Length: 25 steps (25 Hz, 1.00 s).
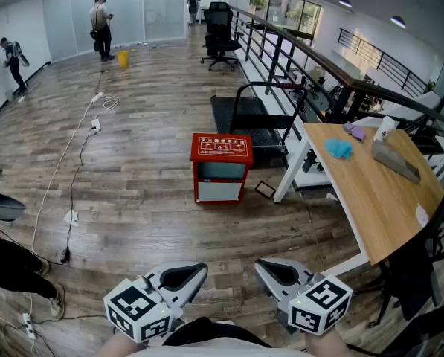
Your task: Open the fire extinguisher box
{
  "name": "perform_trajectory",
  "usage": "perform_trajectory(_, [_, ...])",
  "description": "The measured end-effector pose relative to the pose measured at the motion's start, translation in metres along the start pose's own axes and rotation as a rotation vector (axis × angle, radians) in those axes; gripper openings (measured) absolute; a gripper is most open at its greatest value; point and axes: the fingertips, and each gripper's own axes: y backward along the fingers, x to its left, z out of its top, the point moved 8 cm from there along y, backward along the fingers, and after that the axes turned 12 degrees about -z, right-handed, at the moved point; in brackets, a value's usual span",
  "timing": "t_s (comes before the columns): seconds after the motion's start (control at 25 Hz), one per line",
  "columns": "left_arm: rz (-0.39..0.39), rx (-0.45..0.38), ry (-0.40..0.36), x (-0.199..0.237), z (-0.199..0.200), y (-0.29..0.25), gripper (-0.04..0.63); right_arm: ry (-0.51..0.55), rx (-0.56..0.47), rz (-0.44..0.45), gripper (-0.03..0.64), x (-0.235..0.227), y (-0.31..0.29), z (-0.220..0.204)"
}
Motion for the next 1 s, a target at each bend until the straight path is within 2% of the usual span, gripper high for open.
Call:
perform_trajectory(0.44, [0.003,-0.002,-0.003,0.002,-0.001,0.005,0.006,-0.011,-0.008,0.002,0.009,0.004,-0.004,0.000])
perform_trajectory(0.6, [0.002,-0.005,0.003,0.003,-0.003,0.007,0.006,-0.113,-0.092,0.023,0.011,0.001,-0.002,0.004])
perform_trajectory(0.72, [0.000,-0.011,0.012,0.003,-0.004,0.011,0.006,-0.158,-0.116,0.033,0.011,0.001,-0.002,0.007])
perform_trajectory(1.0, [-0.019,-0.021,-0.003,0.010,0.000,0.023,0.006,-0.134,-0.124,0.006,0.011,0.007,-0.009,0.013])
